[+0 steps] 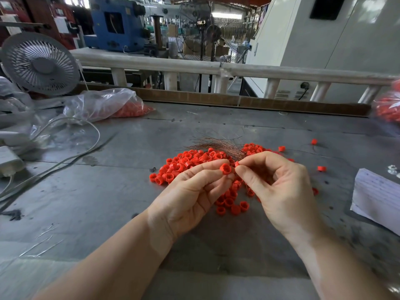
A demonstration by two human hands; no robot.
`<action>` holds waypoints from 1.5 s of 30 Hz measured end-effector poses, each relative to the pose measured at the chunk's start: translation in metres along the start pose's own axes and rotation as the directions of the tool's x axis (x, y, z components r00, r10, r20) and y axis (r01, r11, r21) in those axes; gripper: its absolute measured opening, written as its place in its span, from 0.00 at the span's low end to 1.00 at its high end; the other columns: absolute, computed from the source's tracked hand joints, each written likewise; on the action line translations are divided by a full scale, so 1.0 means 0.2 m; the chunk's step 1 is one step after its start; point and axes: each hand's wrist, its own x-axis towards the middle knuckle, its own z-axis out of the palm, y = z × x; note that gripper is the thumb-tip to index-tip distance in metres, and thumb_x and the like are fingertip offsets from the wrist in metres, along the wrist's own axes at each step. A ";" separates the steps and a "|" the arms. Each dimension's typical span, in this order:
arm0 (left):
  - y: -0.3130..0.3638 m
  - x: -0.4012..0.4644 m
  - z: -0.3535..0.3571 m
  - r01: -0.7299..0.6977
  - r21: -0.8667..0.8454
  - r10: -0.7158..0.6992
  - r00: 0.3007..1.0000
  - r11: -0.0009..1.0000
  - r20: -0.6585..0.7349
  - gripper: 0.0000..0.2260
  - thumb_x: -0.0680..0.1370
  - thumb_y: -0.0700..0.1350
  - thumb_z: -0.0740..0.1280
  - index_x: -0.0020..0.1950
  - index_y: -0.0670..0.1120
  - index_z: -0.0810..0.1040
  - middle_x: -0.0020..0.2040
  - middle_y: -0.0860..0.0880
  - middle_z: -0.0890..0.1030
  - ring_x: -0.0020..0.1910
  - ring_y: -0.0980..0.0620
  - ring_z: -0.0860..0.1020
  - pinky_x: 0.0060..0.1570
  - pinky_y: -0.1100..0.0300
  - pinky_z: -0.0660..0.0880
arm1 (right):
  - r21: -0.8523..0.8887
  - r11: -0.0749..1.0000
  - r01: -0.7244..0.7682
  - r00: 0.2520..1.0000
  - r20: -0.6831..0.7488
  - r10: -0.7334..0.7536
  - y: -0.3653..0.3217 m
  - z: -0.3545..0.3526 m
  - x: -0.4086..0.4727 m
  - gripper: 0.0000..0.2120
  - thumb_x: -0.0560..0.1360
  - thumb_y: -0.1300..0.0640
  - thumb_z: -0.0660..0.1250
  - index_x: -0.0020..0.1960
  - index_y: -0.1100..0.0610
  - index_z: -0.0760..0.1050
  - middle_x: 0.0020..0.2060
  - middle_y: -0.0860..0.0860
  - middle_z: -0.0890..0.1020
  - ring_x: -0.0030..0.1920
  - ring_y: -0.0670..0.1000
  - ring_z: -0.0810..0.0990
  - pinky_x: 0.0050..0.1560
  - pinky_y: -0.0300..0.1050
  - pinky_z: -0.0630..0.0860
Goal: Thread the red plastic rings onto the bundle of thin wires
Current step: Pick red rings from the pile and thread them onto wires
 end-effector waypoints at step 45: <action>-0.03 -0.03 0.04 -0.154 0.234 0.173 0.983 0.960 -0.061 0.10 0.72 0.29 0.65 0.39 0.40 0.83 0.37 0.43 0.83 0.34 0.53 0.82 0.36 0.66 0.79 | -0.608 0.720 0.336 0.930 0.092 -0.356 0.01 0.01 -0.03 0.05 0.71 0.60 0.68 0.39 0.61 0.79 0.34 0.51 0.80 0.37 0.54 0.77 0.41 0.46 0.71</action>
